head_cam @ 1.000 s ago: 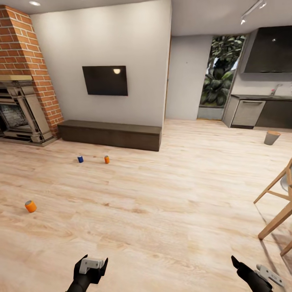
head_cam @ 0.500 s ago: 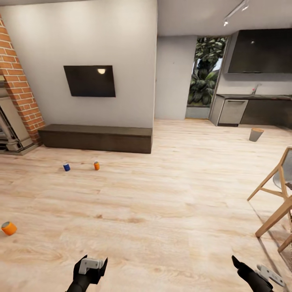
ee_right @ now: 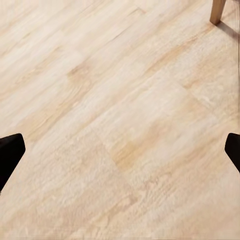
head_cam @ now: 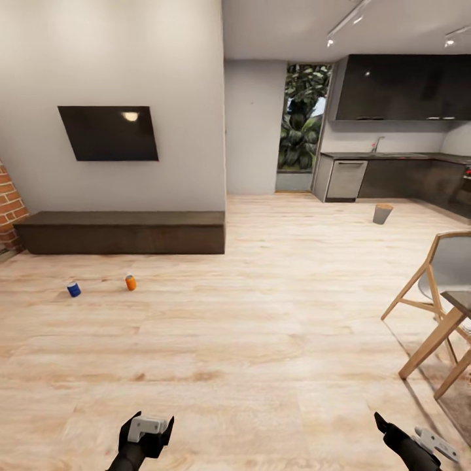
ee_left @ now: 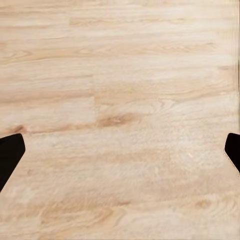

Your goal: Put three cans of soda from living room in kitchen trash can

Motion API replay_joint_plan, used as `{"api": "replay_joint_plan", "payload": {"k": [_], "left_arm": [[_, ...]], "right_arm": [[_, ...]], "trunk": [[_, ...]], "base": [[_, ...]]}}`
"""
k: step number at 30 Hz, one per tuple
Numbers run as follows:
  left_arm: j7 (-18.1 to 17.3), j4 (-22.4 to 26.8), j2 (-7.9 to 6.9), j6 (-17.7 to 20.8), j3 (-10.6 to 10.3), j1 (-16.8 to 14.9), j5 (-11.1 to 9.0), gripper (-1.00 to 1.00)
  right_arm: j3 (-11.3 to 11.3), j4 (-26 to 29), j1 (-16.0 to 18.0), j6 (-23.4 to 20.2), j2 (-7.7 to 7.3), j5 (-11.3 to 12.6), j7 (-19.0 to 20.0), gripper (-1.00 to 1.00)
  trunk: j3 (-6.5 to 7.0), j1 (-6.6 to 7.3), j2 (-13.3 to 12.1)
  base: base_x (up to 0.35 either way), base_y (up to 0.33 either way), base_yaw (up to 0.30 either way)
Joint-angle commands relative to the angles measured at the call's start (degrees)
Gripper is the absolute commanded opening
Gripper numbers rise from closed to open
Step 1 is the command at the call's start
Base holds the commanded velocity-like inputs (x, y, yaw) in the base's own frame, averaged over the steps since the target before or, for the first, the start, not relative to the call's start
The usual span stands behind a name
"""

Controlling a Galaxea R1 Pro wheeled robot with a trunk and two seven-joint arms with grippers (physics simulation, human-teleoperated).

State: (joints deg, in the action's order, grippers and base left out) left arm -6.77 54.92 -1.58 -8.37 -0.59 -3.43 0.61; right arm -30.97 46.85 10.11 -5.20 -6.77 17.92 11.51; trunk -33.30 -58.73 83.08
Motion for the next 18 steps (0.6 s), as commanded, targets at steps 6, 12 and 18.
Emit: {"api": "replay_joint_plan", "payload": {"k": [6, 12, 18], "left_arm": [[0.0, 0.0, 0.0, 0.0, 0.0, 0.0, 0.0, 1.0], [0.0, 0.0, 0.0, 0.0, 0.0, 0.0, 0.0, 1.0], [0.0, 0.0, -0.02, 0.0, 0.0, 0.0, 0.0, 1.0]], "right_arm": [[-0.1, 0.0, 0.0, 0.0, 0.0, 0.0, 0.0, 1.0], [-0.1, 0.0, 0.0, 0.0, 0.0, 0.0, 0.0, 1.0], [-0.1, 0.0, 0.0, 0.0, 0.0, -0.2, 0.0, 1.0]], "trunk": [[0.2, 0.0, 0.0], [0.37, 0.0, 0.0], [0.42, 0.0, 0.0]], "base": [[0.278, 0.015, -0.245], [0.281, 0.002, -0.245], [0.285, 0.0, -0.233]]}}
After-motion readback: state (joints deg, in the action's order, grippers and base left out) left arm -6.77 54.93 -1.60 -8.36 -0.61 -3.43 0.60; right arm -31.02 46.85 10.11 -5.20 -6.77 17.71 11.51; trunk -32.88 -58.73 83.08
